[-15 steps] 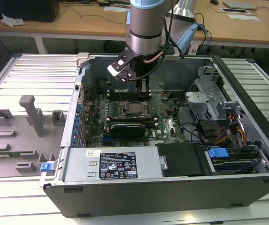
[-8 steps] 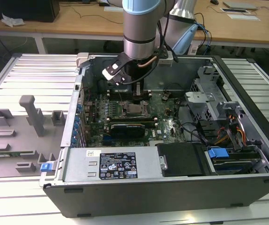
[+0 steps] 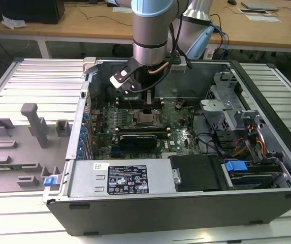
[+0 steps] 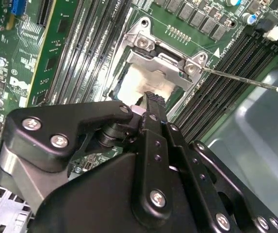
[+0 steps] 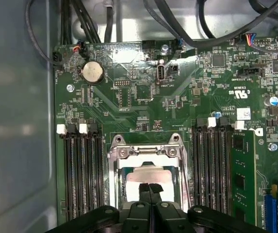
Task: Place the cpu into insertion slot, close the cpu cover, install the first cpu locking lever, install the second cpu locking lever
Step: 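Close the cpu cover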
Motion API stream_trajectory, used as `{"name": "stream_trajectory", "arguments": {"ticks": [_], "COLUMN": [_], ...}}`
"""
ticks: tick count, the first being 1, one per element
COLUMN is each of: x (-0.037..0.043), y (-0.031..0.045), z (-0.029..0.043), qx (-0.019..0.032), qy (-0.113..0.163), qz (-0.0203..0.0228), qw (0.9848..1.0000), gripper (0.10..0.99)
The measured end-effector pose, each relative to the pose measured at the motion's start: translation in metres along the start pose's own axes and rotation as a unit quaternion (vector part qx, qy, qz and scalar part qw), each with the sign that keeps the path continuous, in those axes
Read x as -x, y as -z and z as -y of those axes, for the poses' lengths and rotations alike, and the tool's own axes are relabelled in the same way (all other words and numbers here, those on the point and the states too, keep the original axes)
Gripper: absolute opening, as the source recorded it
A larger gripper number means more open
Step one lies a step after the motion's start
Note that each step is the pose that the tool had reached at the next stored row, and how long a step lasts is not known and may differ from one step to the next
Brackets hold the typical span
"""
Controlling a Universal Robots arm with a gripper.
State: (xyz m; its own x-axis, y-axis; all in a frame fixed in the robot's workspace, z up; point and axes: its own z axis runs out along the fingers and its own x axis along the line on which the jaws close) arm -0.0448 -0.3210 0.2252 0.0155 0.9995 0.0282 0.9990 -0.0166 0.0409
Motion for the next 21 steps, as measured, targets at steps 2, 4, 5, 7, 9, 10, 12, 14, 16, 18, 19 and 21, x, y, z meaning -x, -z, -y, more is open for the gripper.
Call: {"name": "stream_trajectory", "arguments": {"ticks": [2, 4, 5, 7, 9, 10, 12, 14, 16, 18, 19, 21], "x": [0.0, 0.0, 0.0, 0.0, 0.0, 0.0, 0.0, 0.0, 0.0, 0.0, 0.0, 0.0], "y": [0.0, 0.0, 0.0, 0.0, 0.0, 0.0, 0.0, 0.0, 0.0, 0.0, 0.0, 0.0], "z": [0.0, 0.0, -0.0001, 0.0, 0.0, 0.0, 0.0, 0.0, 0.0, 0.0, 0.0, 0.0], "qx": [-0.0005, -0.0015, -0.0021, -0.0028, -0.0036, -0.0039, -0.0046, -0.005, -0.0057, -0.0066, -0.0069, -0.0076], "qy": [0.019, 0.055, 0.079, 0.1, 0.129, 0.139, 0.161, 0.179, 0.207, 0.241, 0.253, 0.278], "qz": [0.0006, 0.0015, 0.003, 0.0047, 0.0074, 0.0083, 0.0099, 0.0109, 0.0122, 0.0139, 0.0147, 0.0163], "qw": [0.9998, 0.9985, 0.9969, 0.9949, 0.9916, 0.9902, 0.9869, 0.9837, 0.9783, 0.9704, 0.9673, 0.9605], "gripper": [0.106, 0.106, 0.106, 0.106, 0.106, 0.106, 0.106, 0.106, 0.106, 0.106, 0.106, 0.106]}}
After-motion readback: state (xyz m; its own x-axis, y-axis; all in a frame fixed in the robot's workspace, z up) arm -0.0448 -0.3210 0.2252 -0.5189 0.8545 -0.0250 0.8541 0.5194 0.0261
